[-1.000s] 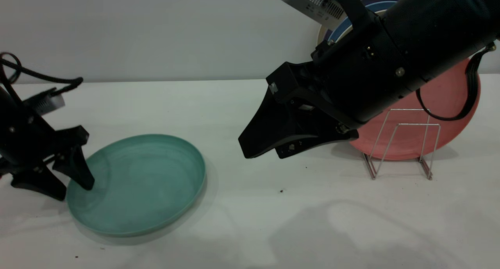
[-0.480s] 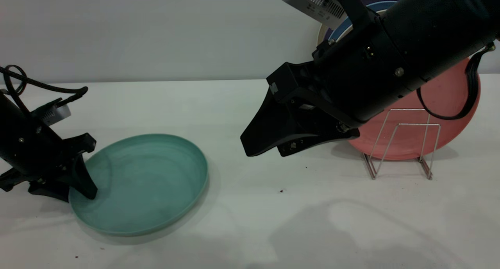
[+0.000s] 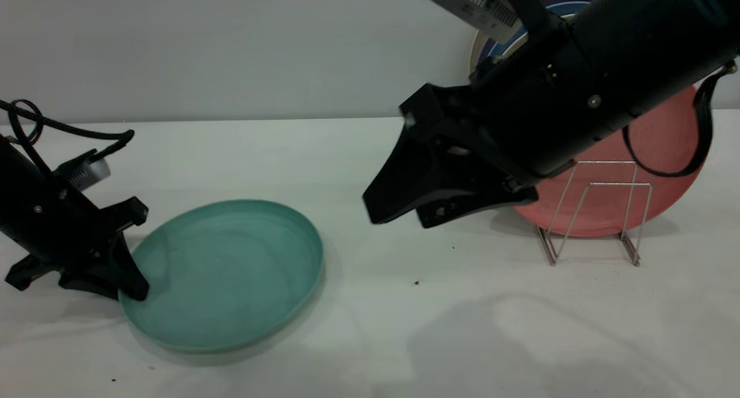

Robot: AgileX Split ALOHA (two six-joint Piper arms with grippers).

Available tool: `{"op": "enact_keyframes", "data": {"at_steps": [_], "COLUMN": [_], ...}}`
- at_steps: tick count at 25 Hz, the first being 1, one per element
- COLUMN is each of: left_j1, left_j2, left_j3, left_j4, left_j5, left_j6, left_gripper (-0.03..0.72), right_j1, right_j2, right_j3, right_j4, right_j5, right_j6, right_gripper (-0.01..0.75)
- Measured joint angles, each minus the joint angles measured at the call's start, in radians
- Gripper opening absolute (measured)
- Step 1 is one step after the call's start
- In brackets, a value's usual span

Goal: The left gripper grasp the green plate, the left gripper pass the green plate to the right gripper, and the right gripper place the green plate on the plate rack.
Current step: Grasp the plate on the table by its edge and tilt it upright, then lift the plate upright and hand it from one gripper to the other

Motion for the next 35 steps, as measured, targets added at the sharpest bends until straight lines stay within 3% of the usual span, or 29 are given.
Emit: {"op": "enact_keyframes", "data": {"at_steps": [4,9,13,18,30,33,35], "left_j1": [0.0,0.0,-0.002,-0.022,-0.112,-0.143,-0.157], "left_j2": [-0.048,-0.115,-0.119,-0.119,-0.119,-0.119,-0.119], "left_j3": [0.002,0.002,0.002,0.002,0.002,0.002,0.002], "left_j4": [-0.034,-0.212,-0.288,-0.294,-0.322,-0.33,-0.33], "left_j5": [0.097,0.226,0.298,0.307,0.302,0.305,0.308], "left_j6": [0.161,0.356,0.443,0.45,0.459,0.459,0.459], "left_gripper": [0.021,0.019,0.018,0.018,0.016,0.016,0.018], "right_j1": [-0.094,-0.174,-0.176,-0.176,-0.181,-0.181,-0.181], "right_j2": [0.048,0.164,0.255,0.326,0.339,0.34,0.34], "right_j3": [-0.019,-0.114,-0.211,-0.277,-0.279,-0.279,-0.279], "right_j4": [0.001,-0.001,-0.001,0.017,0.052,0.053,0.053], "right_j5": [0.086,0.213,0.264,0.324,0.312,0.293,0.288], "right_j6": [0.017,0.023,0.041,0.074,0.081,0.081,0.081], "right_gripper": [0.508,0.508,0.508,0.508,0.508,0.47,0.393]}}
